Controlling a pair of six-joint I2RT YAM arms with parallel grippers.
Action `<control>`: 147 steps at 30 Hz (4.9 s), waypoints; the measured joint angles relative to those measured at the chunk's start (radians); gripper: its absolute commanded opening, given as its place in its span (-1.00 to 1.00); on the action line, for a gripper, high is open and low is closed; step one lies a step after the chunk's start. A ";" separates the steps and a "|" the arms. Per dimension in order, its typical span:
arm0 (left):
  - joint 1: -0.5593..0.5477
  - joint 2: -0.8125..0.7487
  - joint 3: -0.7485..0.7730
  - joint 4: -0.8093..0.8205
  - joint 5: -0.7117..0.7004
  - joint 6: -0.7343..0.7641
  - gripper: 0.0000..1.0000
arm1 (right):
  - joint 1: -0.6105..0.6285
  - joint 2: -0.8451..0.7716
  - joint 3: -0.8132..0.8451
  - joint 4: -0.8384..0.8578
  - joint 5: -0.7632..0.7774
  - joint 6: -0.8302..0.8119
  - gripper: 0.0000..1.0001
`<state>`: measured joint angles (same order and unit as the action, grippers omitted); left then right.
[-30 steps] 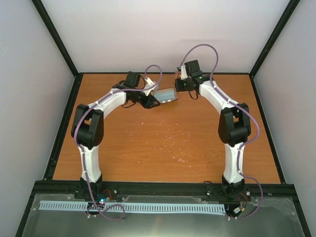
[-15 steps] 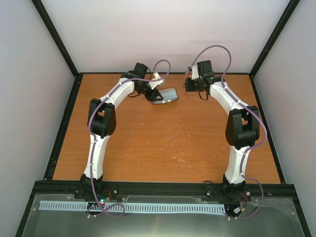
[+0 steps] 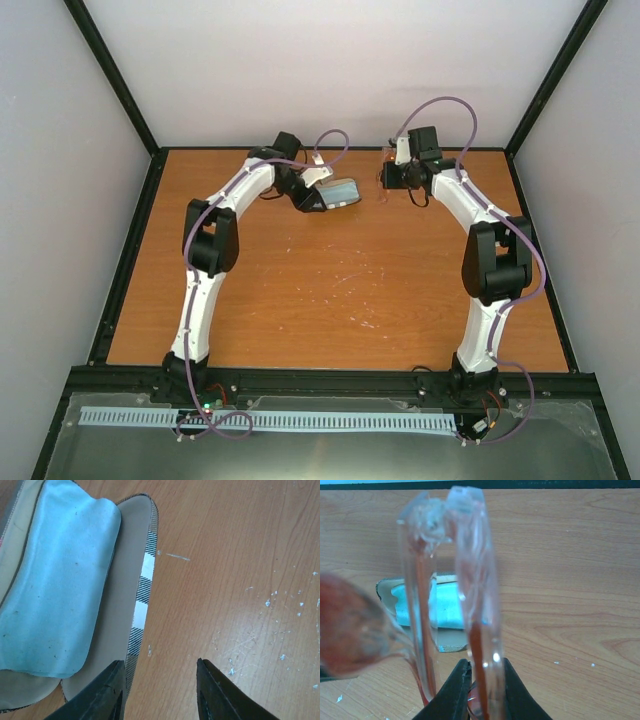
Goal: Organize the sunglasses
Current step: Move the sunglasses case at the center of the board, then adjust the sunglasses case at the center of the board.
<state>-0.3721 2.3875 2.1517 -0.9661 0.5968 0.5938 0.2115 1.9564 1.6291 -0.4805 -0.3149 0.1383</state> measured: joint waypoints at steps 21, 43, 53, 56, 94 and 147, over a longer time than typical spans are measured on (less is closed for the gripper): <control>0.000 0.064 0.000 0.032 -0.018 0.002 -0.39 | 0.000 0.000 -0.005 0.006 -0.014 0.002 -0.94; 0.000 0.074 -0.014 0.039 0.010 0.040 -0.99 | 0.000 0.000 0.003 -0.006 -0.015 -0.001 -0.92; -0.001 -0.039 -0.180 -0.060 0.027 0.263 -0.99 | -0.007 -0.006 0.008 -0.080 -0.024 -0.143 -0.86; -0.005 -0.100 -0.247 -0.118 0.004 0.380 -0.99 | -0.011 -0.055 -0.042 -0.097 -0.043 -0.225 -0.90; -0.193 -0.362 -0.689 -0.098 -0.138 0.797 0.13 | 0.197 -0.392 -0.486 -0.028 -0.270 -0.497 -0.94; -0.163 -0.581 -1.020 0.264 -0.128 0.050 -0.86 | 0.358 -0.141 -0.365 -0.212 -0.126 -0.648 -0.94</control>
<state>-0.5354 1.8069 1.1320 -0.7017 0.4690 0.6434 0.5697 1.8156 1.2640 -0.6926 -0.4404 -0.5098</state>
